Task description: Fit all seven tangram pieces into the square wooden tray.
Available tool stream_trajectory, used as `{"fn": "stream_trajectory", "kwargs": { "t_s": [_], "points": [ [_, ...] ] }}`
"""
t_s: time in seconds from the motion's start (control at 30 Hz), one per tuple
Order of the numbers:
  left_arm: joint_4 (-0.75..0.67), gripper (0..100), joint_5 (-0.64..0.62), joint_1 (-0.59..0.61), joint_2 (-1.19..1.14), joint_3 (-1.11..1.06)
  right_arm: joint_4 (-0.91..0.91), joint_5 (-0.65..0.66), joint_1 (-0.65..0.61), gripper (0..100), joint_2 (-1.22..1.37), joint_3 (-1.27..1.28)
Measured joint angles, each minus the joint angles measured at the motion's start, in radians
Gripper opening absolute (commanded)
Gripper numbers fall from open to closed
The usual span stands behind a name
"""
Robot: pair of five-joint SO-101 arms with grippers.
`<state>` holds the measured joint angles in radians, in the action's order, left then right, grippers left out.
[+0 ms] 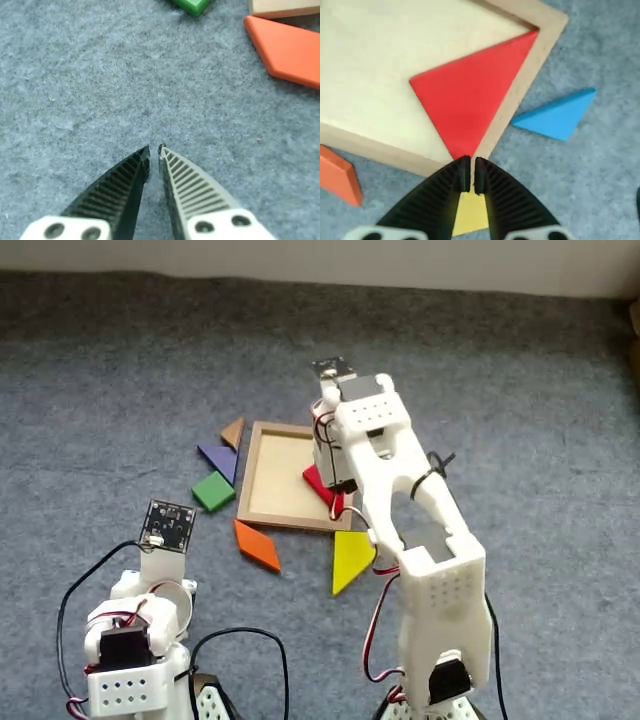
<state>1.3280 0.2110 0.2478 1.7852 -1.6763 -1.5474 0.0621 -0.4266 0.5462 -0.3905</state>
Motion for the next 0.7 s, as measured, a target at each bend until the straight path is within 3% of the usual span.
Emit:
{"fn": "stream_trajectory", "kwargs": {
  "t_s": [0.23,0.43,0.53,0.7],
  "points": [
    [0.0,6,0.0,0.0,0.0,0.0,-0.129,0.008,0.002,0.2,-0.143,-0.032],
    [0.0,6,0.0,0.0,0.0,0.0,-0.127,0.014,0.002,0.5,-0.328,0.173],
    [0.0,6,0.0,0.0,0.0,0.0,-0.049,0.029,0.002,0.5,-0.446,0.345],
    [0.0,6,0.0,0.0,0.0,0.0,0.173,0.178,0.002,0.5,-0.658,0.703]
  ]
}}
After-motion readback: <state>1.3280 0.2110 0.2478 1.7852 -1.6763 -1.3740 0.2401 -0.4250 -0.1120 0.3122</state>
